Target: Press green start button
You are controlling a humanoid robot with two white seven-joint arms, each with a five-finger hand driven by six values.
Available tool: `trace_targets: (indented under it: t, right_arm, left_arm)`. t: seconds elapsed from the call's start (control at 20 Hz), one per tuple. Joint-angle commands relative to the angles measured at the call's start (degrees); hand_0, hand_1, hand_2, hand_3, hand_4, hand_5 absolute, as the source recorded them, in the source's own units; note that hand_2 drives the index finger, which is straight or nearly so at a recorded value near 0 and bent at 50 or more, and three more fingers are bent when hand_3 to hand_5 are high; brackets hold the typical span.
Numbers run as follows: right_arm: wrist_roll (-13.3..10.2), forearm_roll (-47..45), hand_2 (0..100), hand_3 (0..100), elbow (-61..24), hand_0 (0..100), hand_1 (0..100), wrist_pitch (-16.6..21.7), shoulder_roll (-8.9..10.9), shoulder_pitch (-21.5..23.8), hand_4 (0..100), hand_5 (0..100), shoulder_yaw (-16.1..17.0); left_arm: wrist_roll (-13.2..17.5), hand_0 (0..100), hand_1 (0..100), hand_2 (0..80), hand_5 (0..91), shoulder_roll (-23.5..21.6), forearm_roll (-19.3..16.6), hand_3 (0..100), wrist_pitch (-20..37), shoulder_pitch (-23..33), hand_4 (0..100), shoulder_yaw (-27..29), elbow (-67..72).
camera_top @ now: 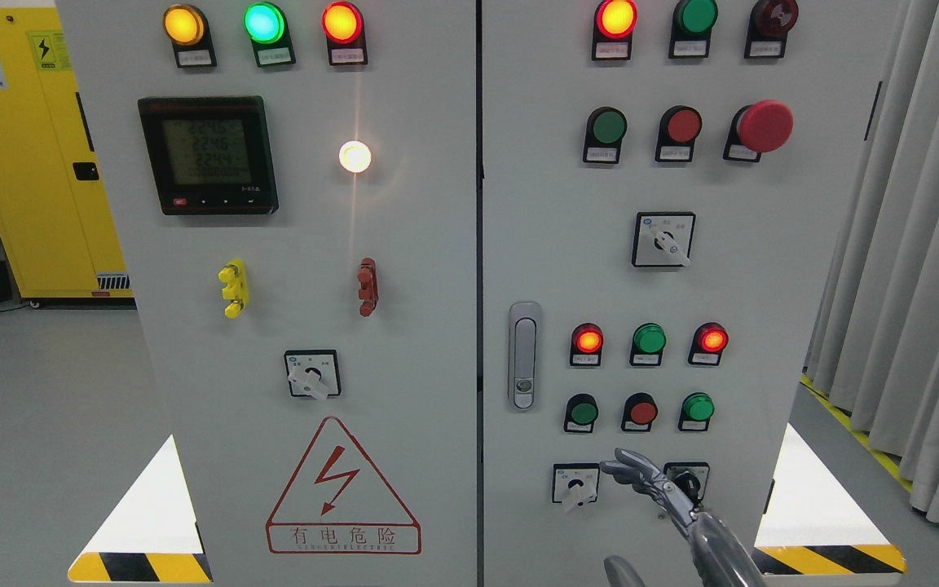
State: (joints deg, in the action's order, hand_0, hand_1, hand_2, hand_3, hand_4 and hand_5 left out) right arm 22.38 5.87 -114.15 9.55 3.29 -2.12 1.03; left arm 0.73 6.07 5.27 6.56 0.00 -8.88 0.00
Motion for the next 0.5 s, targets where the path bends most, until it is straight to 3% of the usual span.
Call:
trace_targets:
  t: [0.0,0.45]
  right_arm:
    - [0.12,-4.55,0,0,-4.33,51,57,-0.67,-0.74,2.21,7,0,-3.14]
    - [0.21,-4.55,0,0,-4.51,45,57,-0.76,-1.18,2.91,10,0,-4.64]
  left_arm:
    - [0.06,12,56,0.0,0.0,0.00,0.00,0,0.04,-1.49,0,0.00,-1.58]
    - [0.06,12,56,0.0,0.0,0.00,0.00,0,0.04,-1.49,0,0.00,-1.58]
